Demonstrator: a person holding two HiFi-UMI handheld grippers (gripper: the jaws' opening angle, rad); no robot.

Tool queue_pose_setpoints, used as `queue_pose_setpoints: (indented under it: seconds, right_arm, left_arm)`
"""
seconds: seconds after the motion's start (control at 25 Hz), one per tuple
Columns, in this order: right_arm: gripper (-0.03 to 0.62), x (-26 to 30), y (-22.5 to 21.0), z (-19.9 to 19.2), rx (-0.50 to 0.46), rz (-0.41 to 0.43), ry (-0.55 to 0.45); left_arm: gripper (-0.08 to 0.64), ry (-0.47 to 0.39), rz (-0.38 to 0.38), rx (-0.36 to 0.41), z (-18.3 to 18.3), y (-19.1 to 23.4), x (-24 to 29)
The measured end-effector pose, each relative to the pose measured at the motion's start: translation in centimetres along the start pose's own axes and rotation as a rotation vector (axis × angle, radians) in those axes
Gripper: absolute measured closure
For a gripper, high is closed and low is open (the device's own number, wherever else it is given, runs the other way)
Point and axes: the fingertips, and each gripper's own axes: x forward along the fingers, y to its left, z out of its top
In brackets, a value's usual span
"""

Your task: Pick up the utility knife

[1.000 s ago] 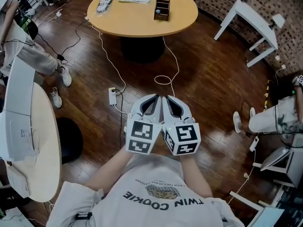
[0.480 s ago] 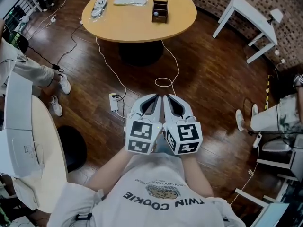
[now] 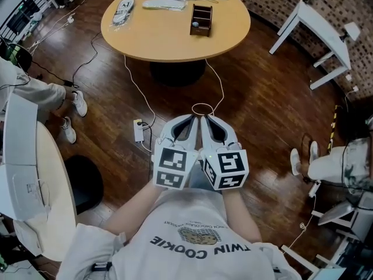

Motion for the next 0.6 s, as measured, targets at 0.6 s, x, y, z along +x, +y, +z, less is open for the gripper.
queue_pose_setpoints:
  seconds: [0.6]
  right_arm:
    - [0.591, 8.1, -12.0, 4.0, -0.017, 0.098, 0.010]
  left_arm:
    - [0.554, -0.004, 0.097, 0.001, 5.6, 1.2, 13.7]
